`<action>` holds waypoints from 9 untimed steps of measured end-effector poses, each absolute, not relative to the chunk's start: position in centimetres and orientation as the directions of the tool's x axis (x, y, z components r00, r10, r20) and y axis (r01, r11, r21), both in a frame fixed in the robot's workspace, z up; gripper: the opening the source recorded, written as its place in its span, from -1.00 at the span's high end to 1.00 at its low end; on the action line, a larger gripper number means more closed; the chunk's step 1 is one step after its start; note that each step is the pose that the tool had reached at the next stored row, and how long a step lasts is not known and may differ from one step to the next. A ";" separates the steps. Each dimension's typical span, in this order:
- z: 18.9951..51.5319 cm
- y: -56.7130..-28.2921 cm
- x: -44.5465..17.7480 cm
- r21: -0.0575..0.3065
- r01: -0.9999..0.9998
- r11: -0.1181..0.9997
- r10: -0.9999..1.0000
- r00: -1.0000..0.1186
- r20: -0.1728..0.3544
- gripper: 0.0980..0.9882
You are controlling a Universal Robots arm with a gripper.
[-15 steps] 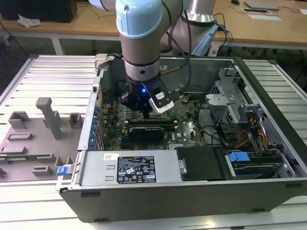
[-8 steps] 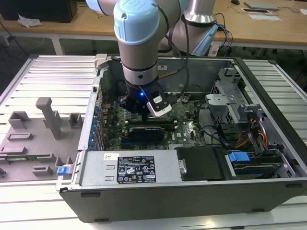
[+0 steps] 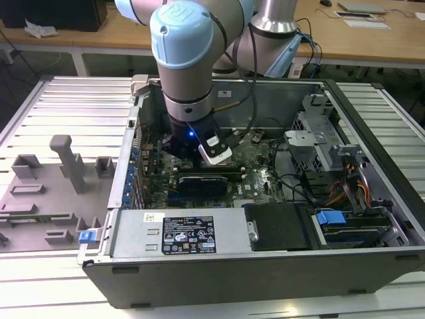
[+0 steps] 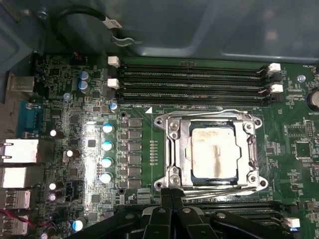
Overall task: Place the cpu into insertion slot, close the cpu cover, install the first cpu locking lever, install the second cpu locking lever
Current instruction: 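Install the second cpu locking lever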
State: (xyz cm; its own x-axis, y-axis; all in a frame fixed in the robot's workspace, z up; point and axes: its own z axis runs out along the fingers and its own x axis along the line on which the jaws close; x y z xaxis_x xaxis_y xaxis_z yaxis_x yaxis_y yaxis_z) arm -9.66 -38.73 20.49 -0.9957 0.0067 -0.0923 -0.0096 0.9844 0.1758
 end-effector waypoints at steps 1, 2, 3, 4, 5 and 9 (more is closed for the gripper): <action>20.4 -38.7 -9.8 0.177 -0.011 0.984 0.006 -0.996 -0.094 0.98; 20.4 -38.7 -9.8 0.177 -0.012 0.984 0.005 -0.995 -0.095 0.98; 20.4 -38.6 -9.9 0.178 -0.014 0.984 0.004 -0.995 -0.096 0.98; 20.4 -38.6 -9.9 0.178 -0.014 0.984 0.003 -0.995 -0.096 0.98; 20.3 -38.5 -9.9 0.178 -0.015 0.984 0.002 -0.995 -0.096 0.98; 20.2 -38.1 -10.1 0.179 -0.022 0.984 -0.004 -0.995 -0.099 0.98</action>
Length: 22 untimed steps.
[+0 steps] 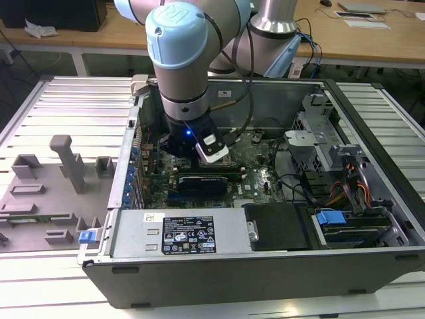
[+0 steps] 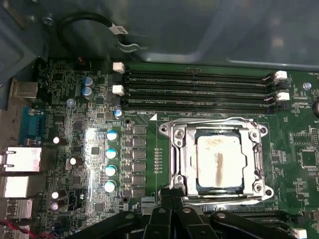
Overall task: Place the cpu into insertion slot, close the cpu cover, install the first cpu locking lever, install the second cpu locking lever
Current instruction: 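Install the second cpu locking lever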
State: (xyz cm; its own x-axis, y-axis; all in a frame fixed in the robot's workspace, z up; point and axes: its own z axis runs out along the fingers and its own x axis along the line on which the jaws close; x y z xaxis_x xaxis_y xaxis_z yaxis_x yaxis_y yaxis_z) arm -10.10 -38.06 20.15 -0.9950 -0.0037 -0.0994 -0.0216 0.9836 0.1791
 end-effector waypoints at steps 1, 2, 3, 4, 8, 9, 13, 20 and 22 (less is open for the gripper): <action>20.1 -38.0 -10.3 0.179 -0.026 0.984 -0.008 -0.995 -0.101 0.98; 19.9 -37.9 -10.8 0.179 -0.033 0.983 -0.015 -0.995 -0.103 0.98; 19.9 -37.9 -10.8 0.179 -0.034 0.983 -0.016 -0.995 -0.103 0.98; 19.9 -37.9 -10.8 0.179 -0.034 0.983 -0.016 -0.995 -0.103 0.98; 20.6 -37.9 -10.8 0.177 -0.034 0.984 -0.016 -0.995 -0.103 0.98; 21.4 -37.9 -10.8 0.177 -0.034 0.984 -0.016 -0.995 -0.103 0.98; 22.0 -37.9 -10.7 0.177 -0.034 0.984 -0.016 -0.995 -0.103 0.98; 22.0 -38.5 -7.8 0.177 -0.033 0.984 -0.016 -0.995 -0.099 0.98; 22.0 -38.6 -7.2 0.177 -0.033 0.984 -0.016 -0.995 -0.098 0.98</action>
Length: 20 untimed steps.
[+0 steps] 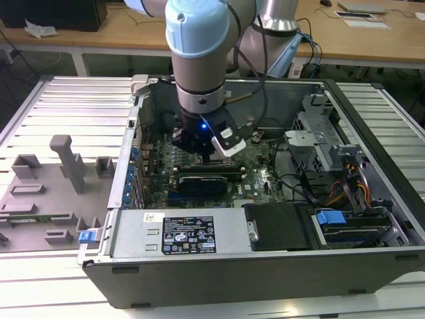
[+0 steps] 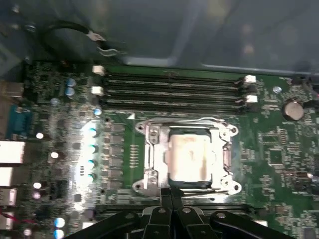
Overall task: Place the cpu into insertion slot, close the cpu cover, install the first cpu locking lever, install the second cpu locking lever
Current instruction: 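Install the second cpu locking lever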
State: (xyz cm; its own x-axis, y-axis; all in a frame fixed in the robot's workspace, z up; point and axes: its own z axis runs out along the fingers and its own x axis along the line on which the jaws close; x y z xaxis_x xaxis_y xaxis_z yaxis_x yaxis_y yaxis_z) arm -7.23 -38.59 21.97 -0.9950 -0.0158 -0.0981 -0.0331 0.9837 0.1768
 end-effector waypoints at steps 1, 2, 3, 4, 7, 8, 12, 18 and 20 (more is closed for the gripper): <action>22.0 -38.7 -6.8 0.177 -0.033 0.984 -0.016 -0.995 -0.098 0.98; 22.0 -38.7 -6.7 0.177 -0.033 0.984 -0.016 -0.995 -0.098 0.98; 22.0 -38.7 -6.7 0.177 -0.033 0.984 -0.016 -0.995 -0.098 0.98; 22.0 -38.6 -6.6 0.177 -0.033 0.984 -0.016 -0.995 -0.098 0.98; 22.0 -38.2 -6.3 0.177 -0.033 0.984 -0.016 -0.995 -0.098 0.98; 22.0 -38.2 -6.2 0.177 -0.033 0.984 -0.016 -0.995 -0.098 0.98; 22.0 -37.5 -5.8 0.177 -0.033 0.984 -0.016 -0.995 -0.098 0.98; 22.0 -36.1 -5.7 0.177 -0.033 0.984 -0.016 -0.995 -0.098 0.98; 22.0 -35.6 -5.7 0.177 -0.033 0.984 -0.016 -0.995 -0.098 0.98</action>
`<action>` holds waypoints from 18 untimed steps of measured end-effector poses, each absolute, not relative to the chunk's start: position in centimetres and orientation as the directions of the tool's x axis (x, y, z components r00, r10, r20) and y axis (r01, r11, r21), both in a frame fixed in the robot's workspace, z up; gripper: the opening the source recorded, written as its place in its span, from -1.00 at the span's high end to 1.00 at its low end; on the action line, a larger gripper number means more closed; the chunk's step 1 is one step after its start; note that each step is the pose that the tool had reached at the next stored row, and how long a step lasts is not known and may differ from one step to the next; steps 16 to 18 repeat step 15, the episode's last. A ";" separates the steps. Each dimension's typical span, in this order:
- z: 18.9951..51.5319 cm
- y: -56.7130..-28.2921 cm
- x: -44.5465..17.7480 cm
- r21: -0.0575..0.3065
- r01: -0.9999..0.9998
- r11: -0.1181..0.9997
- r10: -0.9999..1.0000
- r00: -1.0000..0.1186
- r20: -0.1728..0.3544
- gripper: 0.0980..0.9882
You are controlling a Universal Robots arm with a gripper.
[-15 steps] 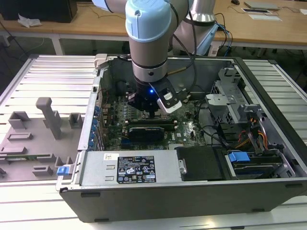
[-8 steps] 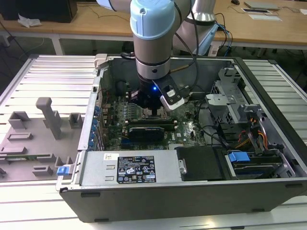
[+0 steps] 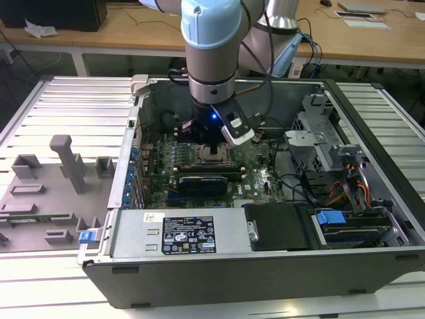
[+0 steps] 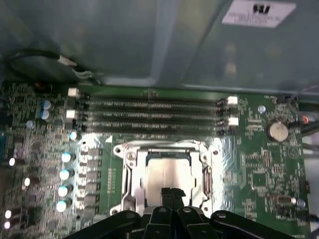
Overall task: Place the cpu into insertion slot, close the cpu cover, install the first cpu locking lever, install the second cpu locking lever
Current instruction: 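Install the second cpu locking lever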
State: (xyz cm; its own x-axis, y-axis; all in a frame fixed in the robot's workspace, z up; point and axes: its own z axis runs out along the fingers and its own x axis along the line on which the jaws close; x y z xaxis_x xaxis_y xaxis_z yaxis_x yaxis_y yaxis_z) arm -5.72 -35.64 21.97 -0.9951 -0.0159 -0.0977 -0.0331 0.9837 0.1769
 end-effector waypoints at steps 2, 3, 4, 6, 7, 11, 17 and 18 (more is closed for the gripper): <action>22.0 -35.1 -5.7 0.176 -0.033 0.984 -0.016 -0.995 -0.098 0.98; 22.2 -35.0 -5.7 0.174 -0.033 0.984 -0.016 -0.995 -0.098 0.98; 22.5 -35.0 -5.7 0.172 -0.033 0.985 -0.016 -0.995 -0.098 0.98; 23.2 -34.9 -5.7 0.164 -0.033 0.986 -0.017 -0.995 -0.098 0.98; 23.3 -34.9 -5.7 0.162 -0.033 0.986 -0.018 -0.995 -0.098 0.98; 23.3 -34.9 -5.7 0.162 -0.033 0.986 -0.017 -0.995 -0.097 0.98; 23.3 -34.9 -5.7 0.161 -0.033 0.986 -0.017 -0.995 -0.097 0.98; 23.3 -34.9 -5.7 0.161 -0.033 0.986 -0.017 -0.995 -0.097 0.98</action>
